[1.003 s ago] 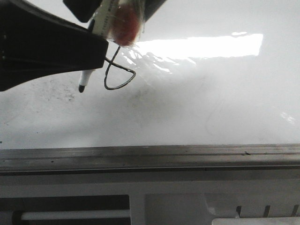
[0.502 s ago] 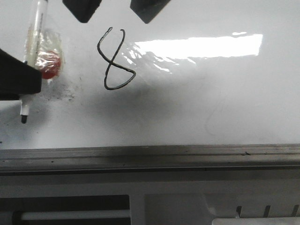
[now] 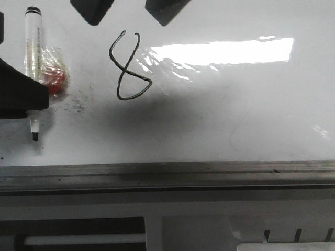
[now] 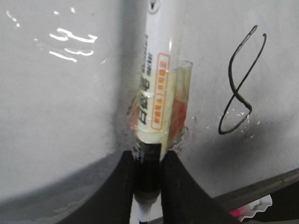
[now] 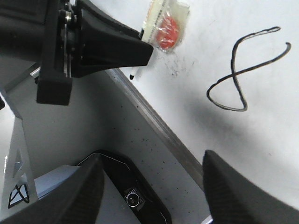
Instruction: Write number 8 on whiteboard
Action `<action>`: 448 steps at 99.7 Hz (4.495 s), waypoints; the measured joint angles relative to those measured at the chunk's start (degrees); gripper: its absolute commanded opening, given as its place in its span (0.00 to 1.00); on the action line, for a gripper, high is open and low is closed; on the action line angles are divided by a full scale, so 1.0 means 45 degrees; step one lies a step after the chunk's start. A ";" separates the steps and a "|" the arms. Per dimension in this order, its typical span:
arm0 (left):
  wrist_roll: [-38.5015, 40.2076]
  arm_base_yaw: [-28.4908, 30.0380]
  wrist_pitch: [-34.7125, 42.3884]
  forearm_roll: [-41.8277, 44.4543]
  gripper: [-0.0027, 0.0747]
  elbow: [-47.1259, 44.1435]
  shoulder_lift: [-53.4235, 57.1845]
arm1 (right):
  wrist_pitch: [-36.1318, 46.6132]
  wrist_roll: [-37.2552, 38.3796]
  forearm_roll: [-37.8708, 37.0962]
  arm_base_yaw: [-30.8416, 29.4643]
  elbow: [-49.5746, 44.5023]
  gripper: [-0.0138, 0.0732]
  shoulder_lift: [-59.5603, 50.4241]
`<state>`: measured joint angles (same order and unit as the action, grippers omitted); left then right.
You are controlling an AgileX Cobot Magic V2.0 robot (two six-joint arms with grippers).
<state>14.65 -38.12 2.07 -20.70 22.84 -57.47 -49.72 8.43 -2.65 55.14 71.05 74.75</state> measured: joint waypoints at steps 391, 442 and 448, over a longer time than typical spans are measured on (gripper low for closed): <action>-0.2787 0.8141 -0.4694 0.4737 0.01 -0.5091 1.2785 | 0.6933 0.0108 -0.2393 0.0000 -1.2243 0.09 -1.4070; -0.2809 0.8141 -0.4694 0.4737 0.01 -0.5091 1.2785 | 0.6933 0.0108 -0.2393 0.0000 -1.2243 0.09 -1.4070; -0.2809 0.8141 -0.4694 0.4737 0.01 -0.5091 1.2785 | 0.6933 0.0108 -0.2393 0.0000 -1.2243 0.09 -1.4070</action>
<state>2.01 -1.49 -19.05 0.62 -0.07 0.06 -18.52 8.92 -13.42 55.14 15.96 11.43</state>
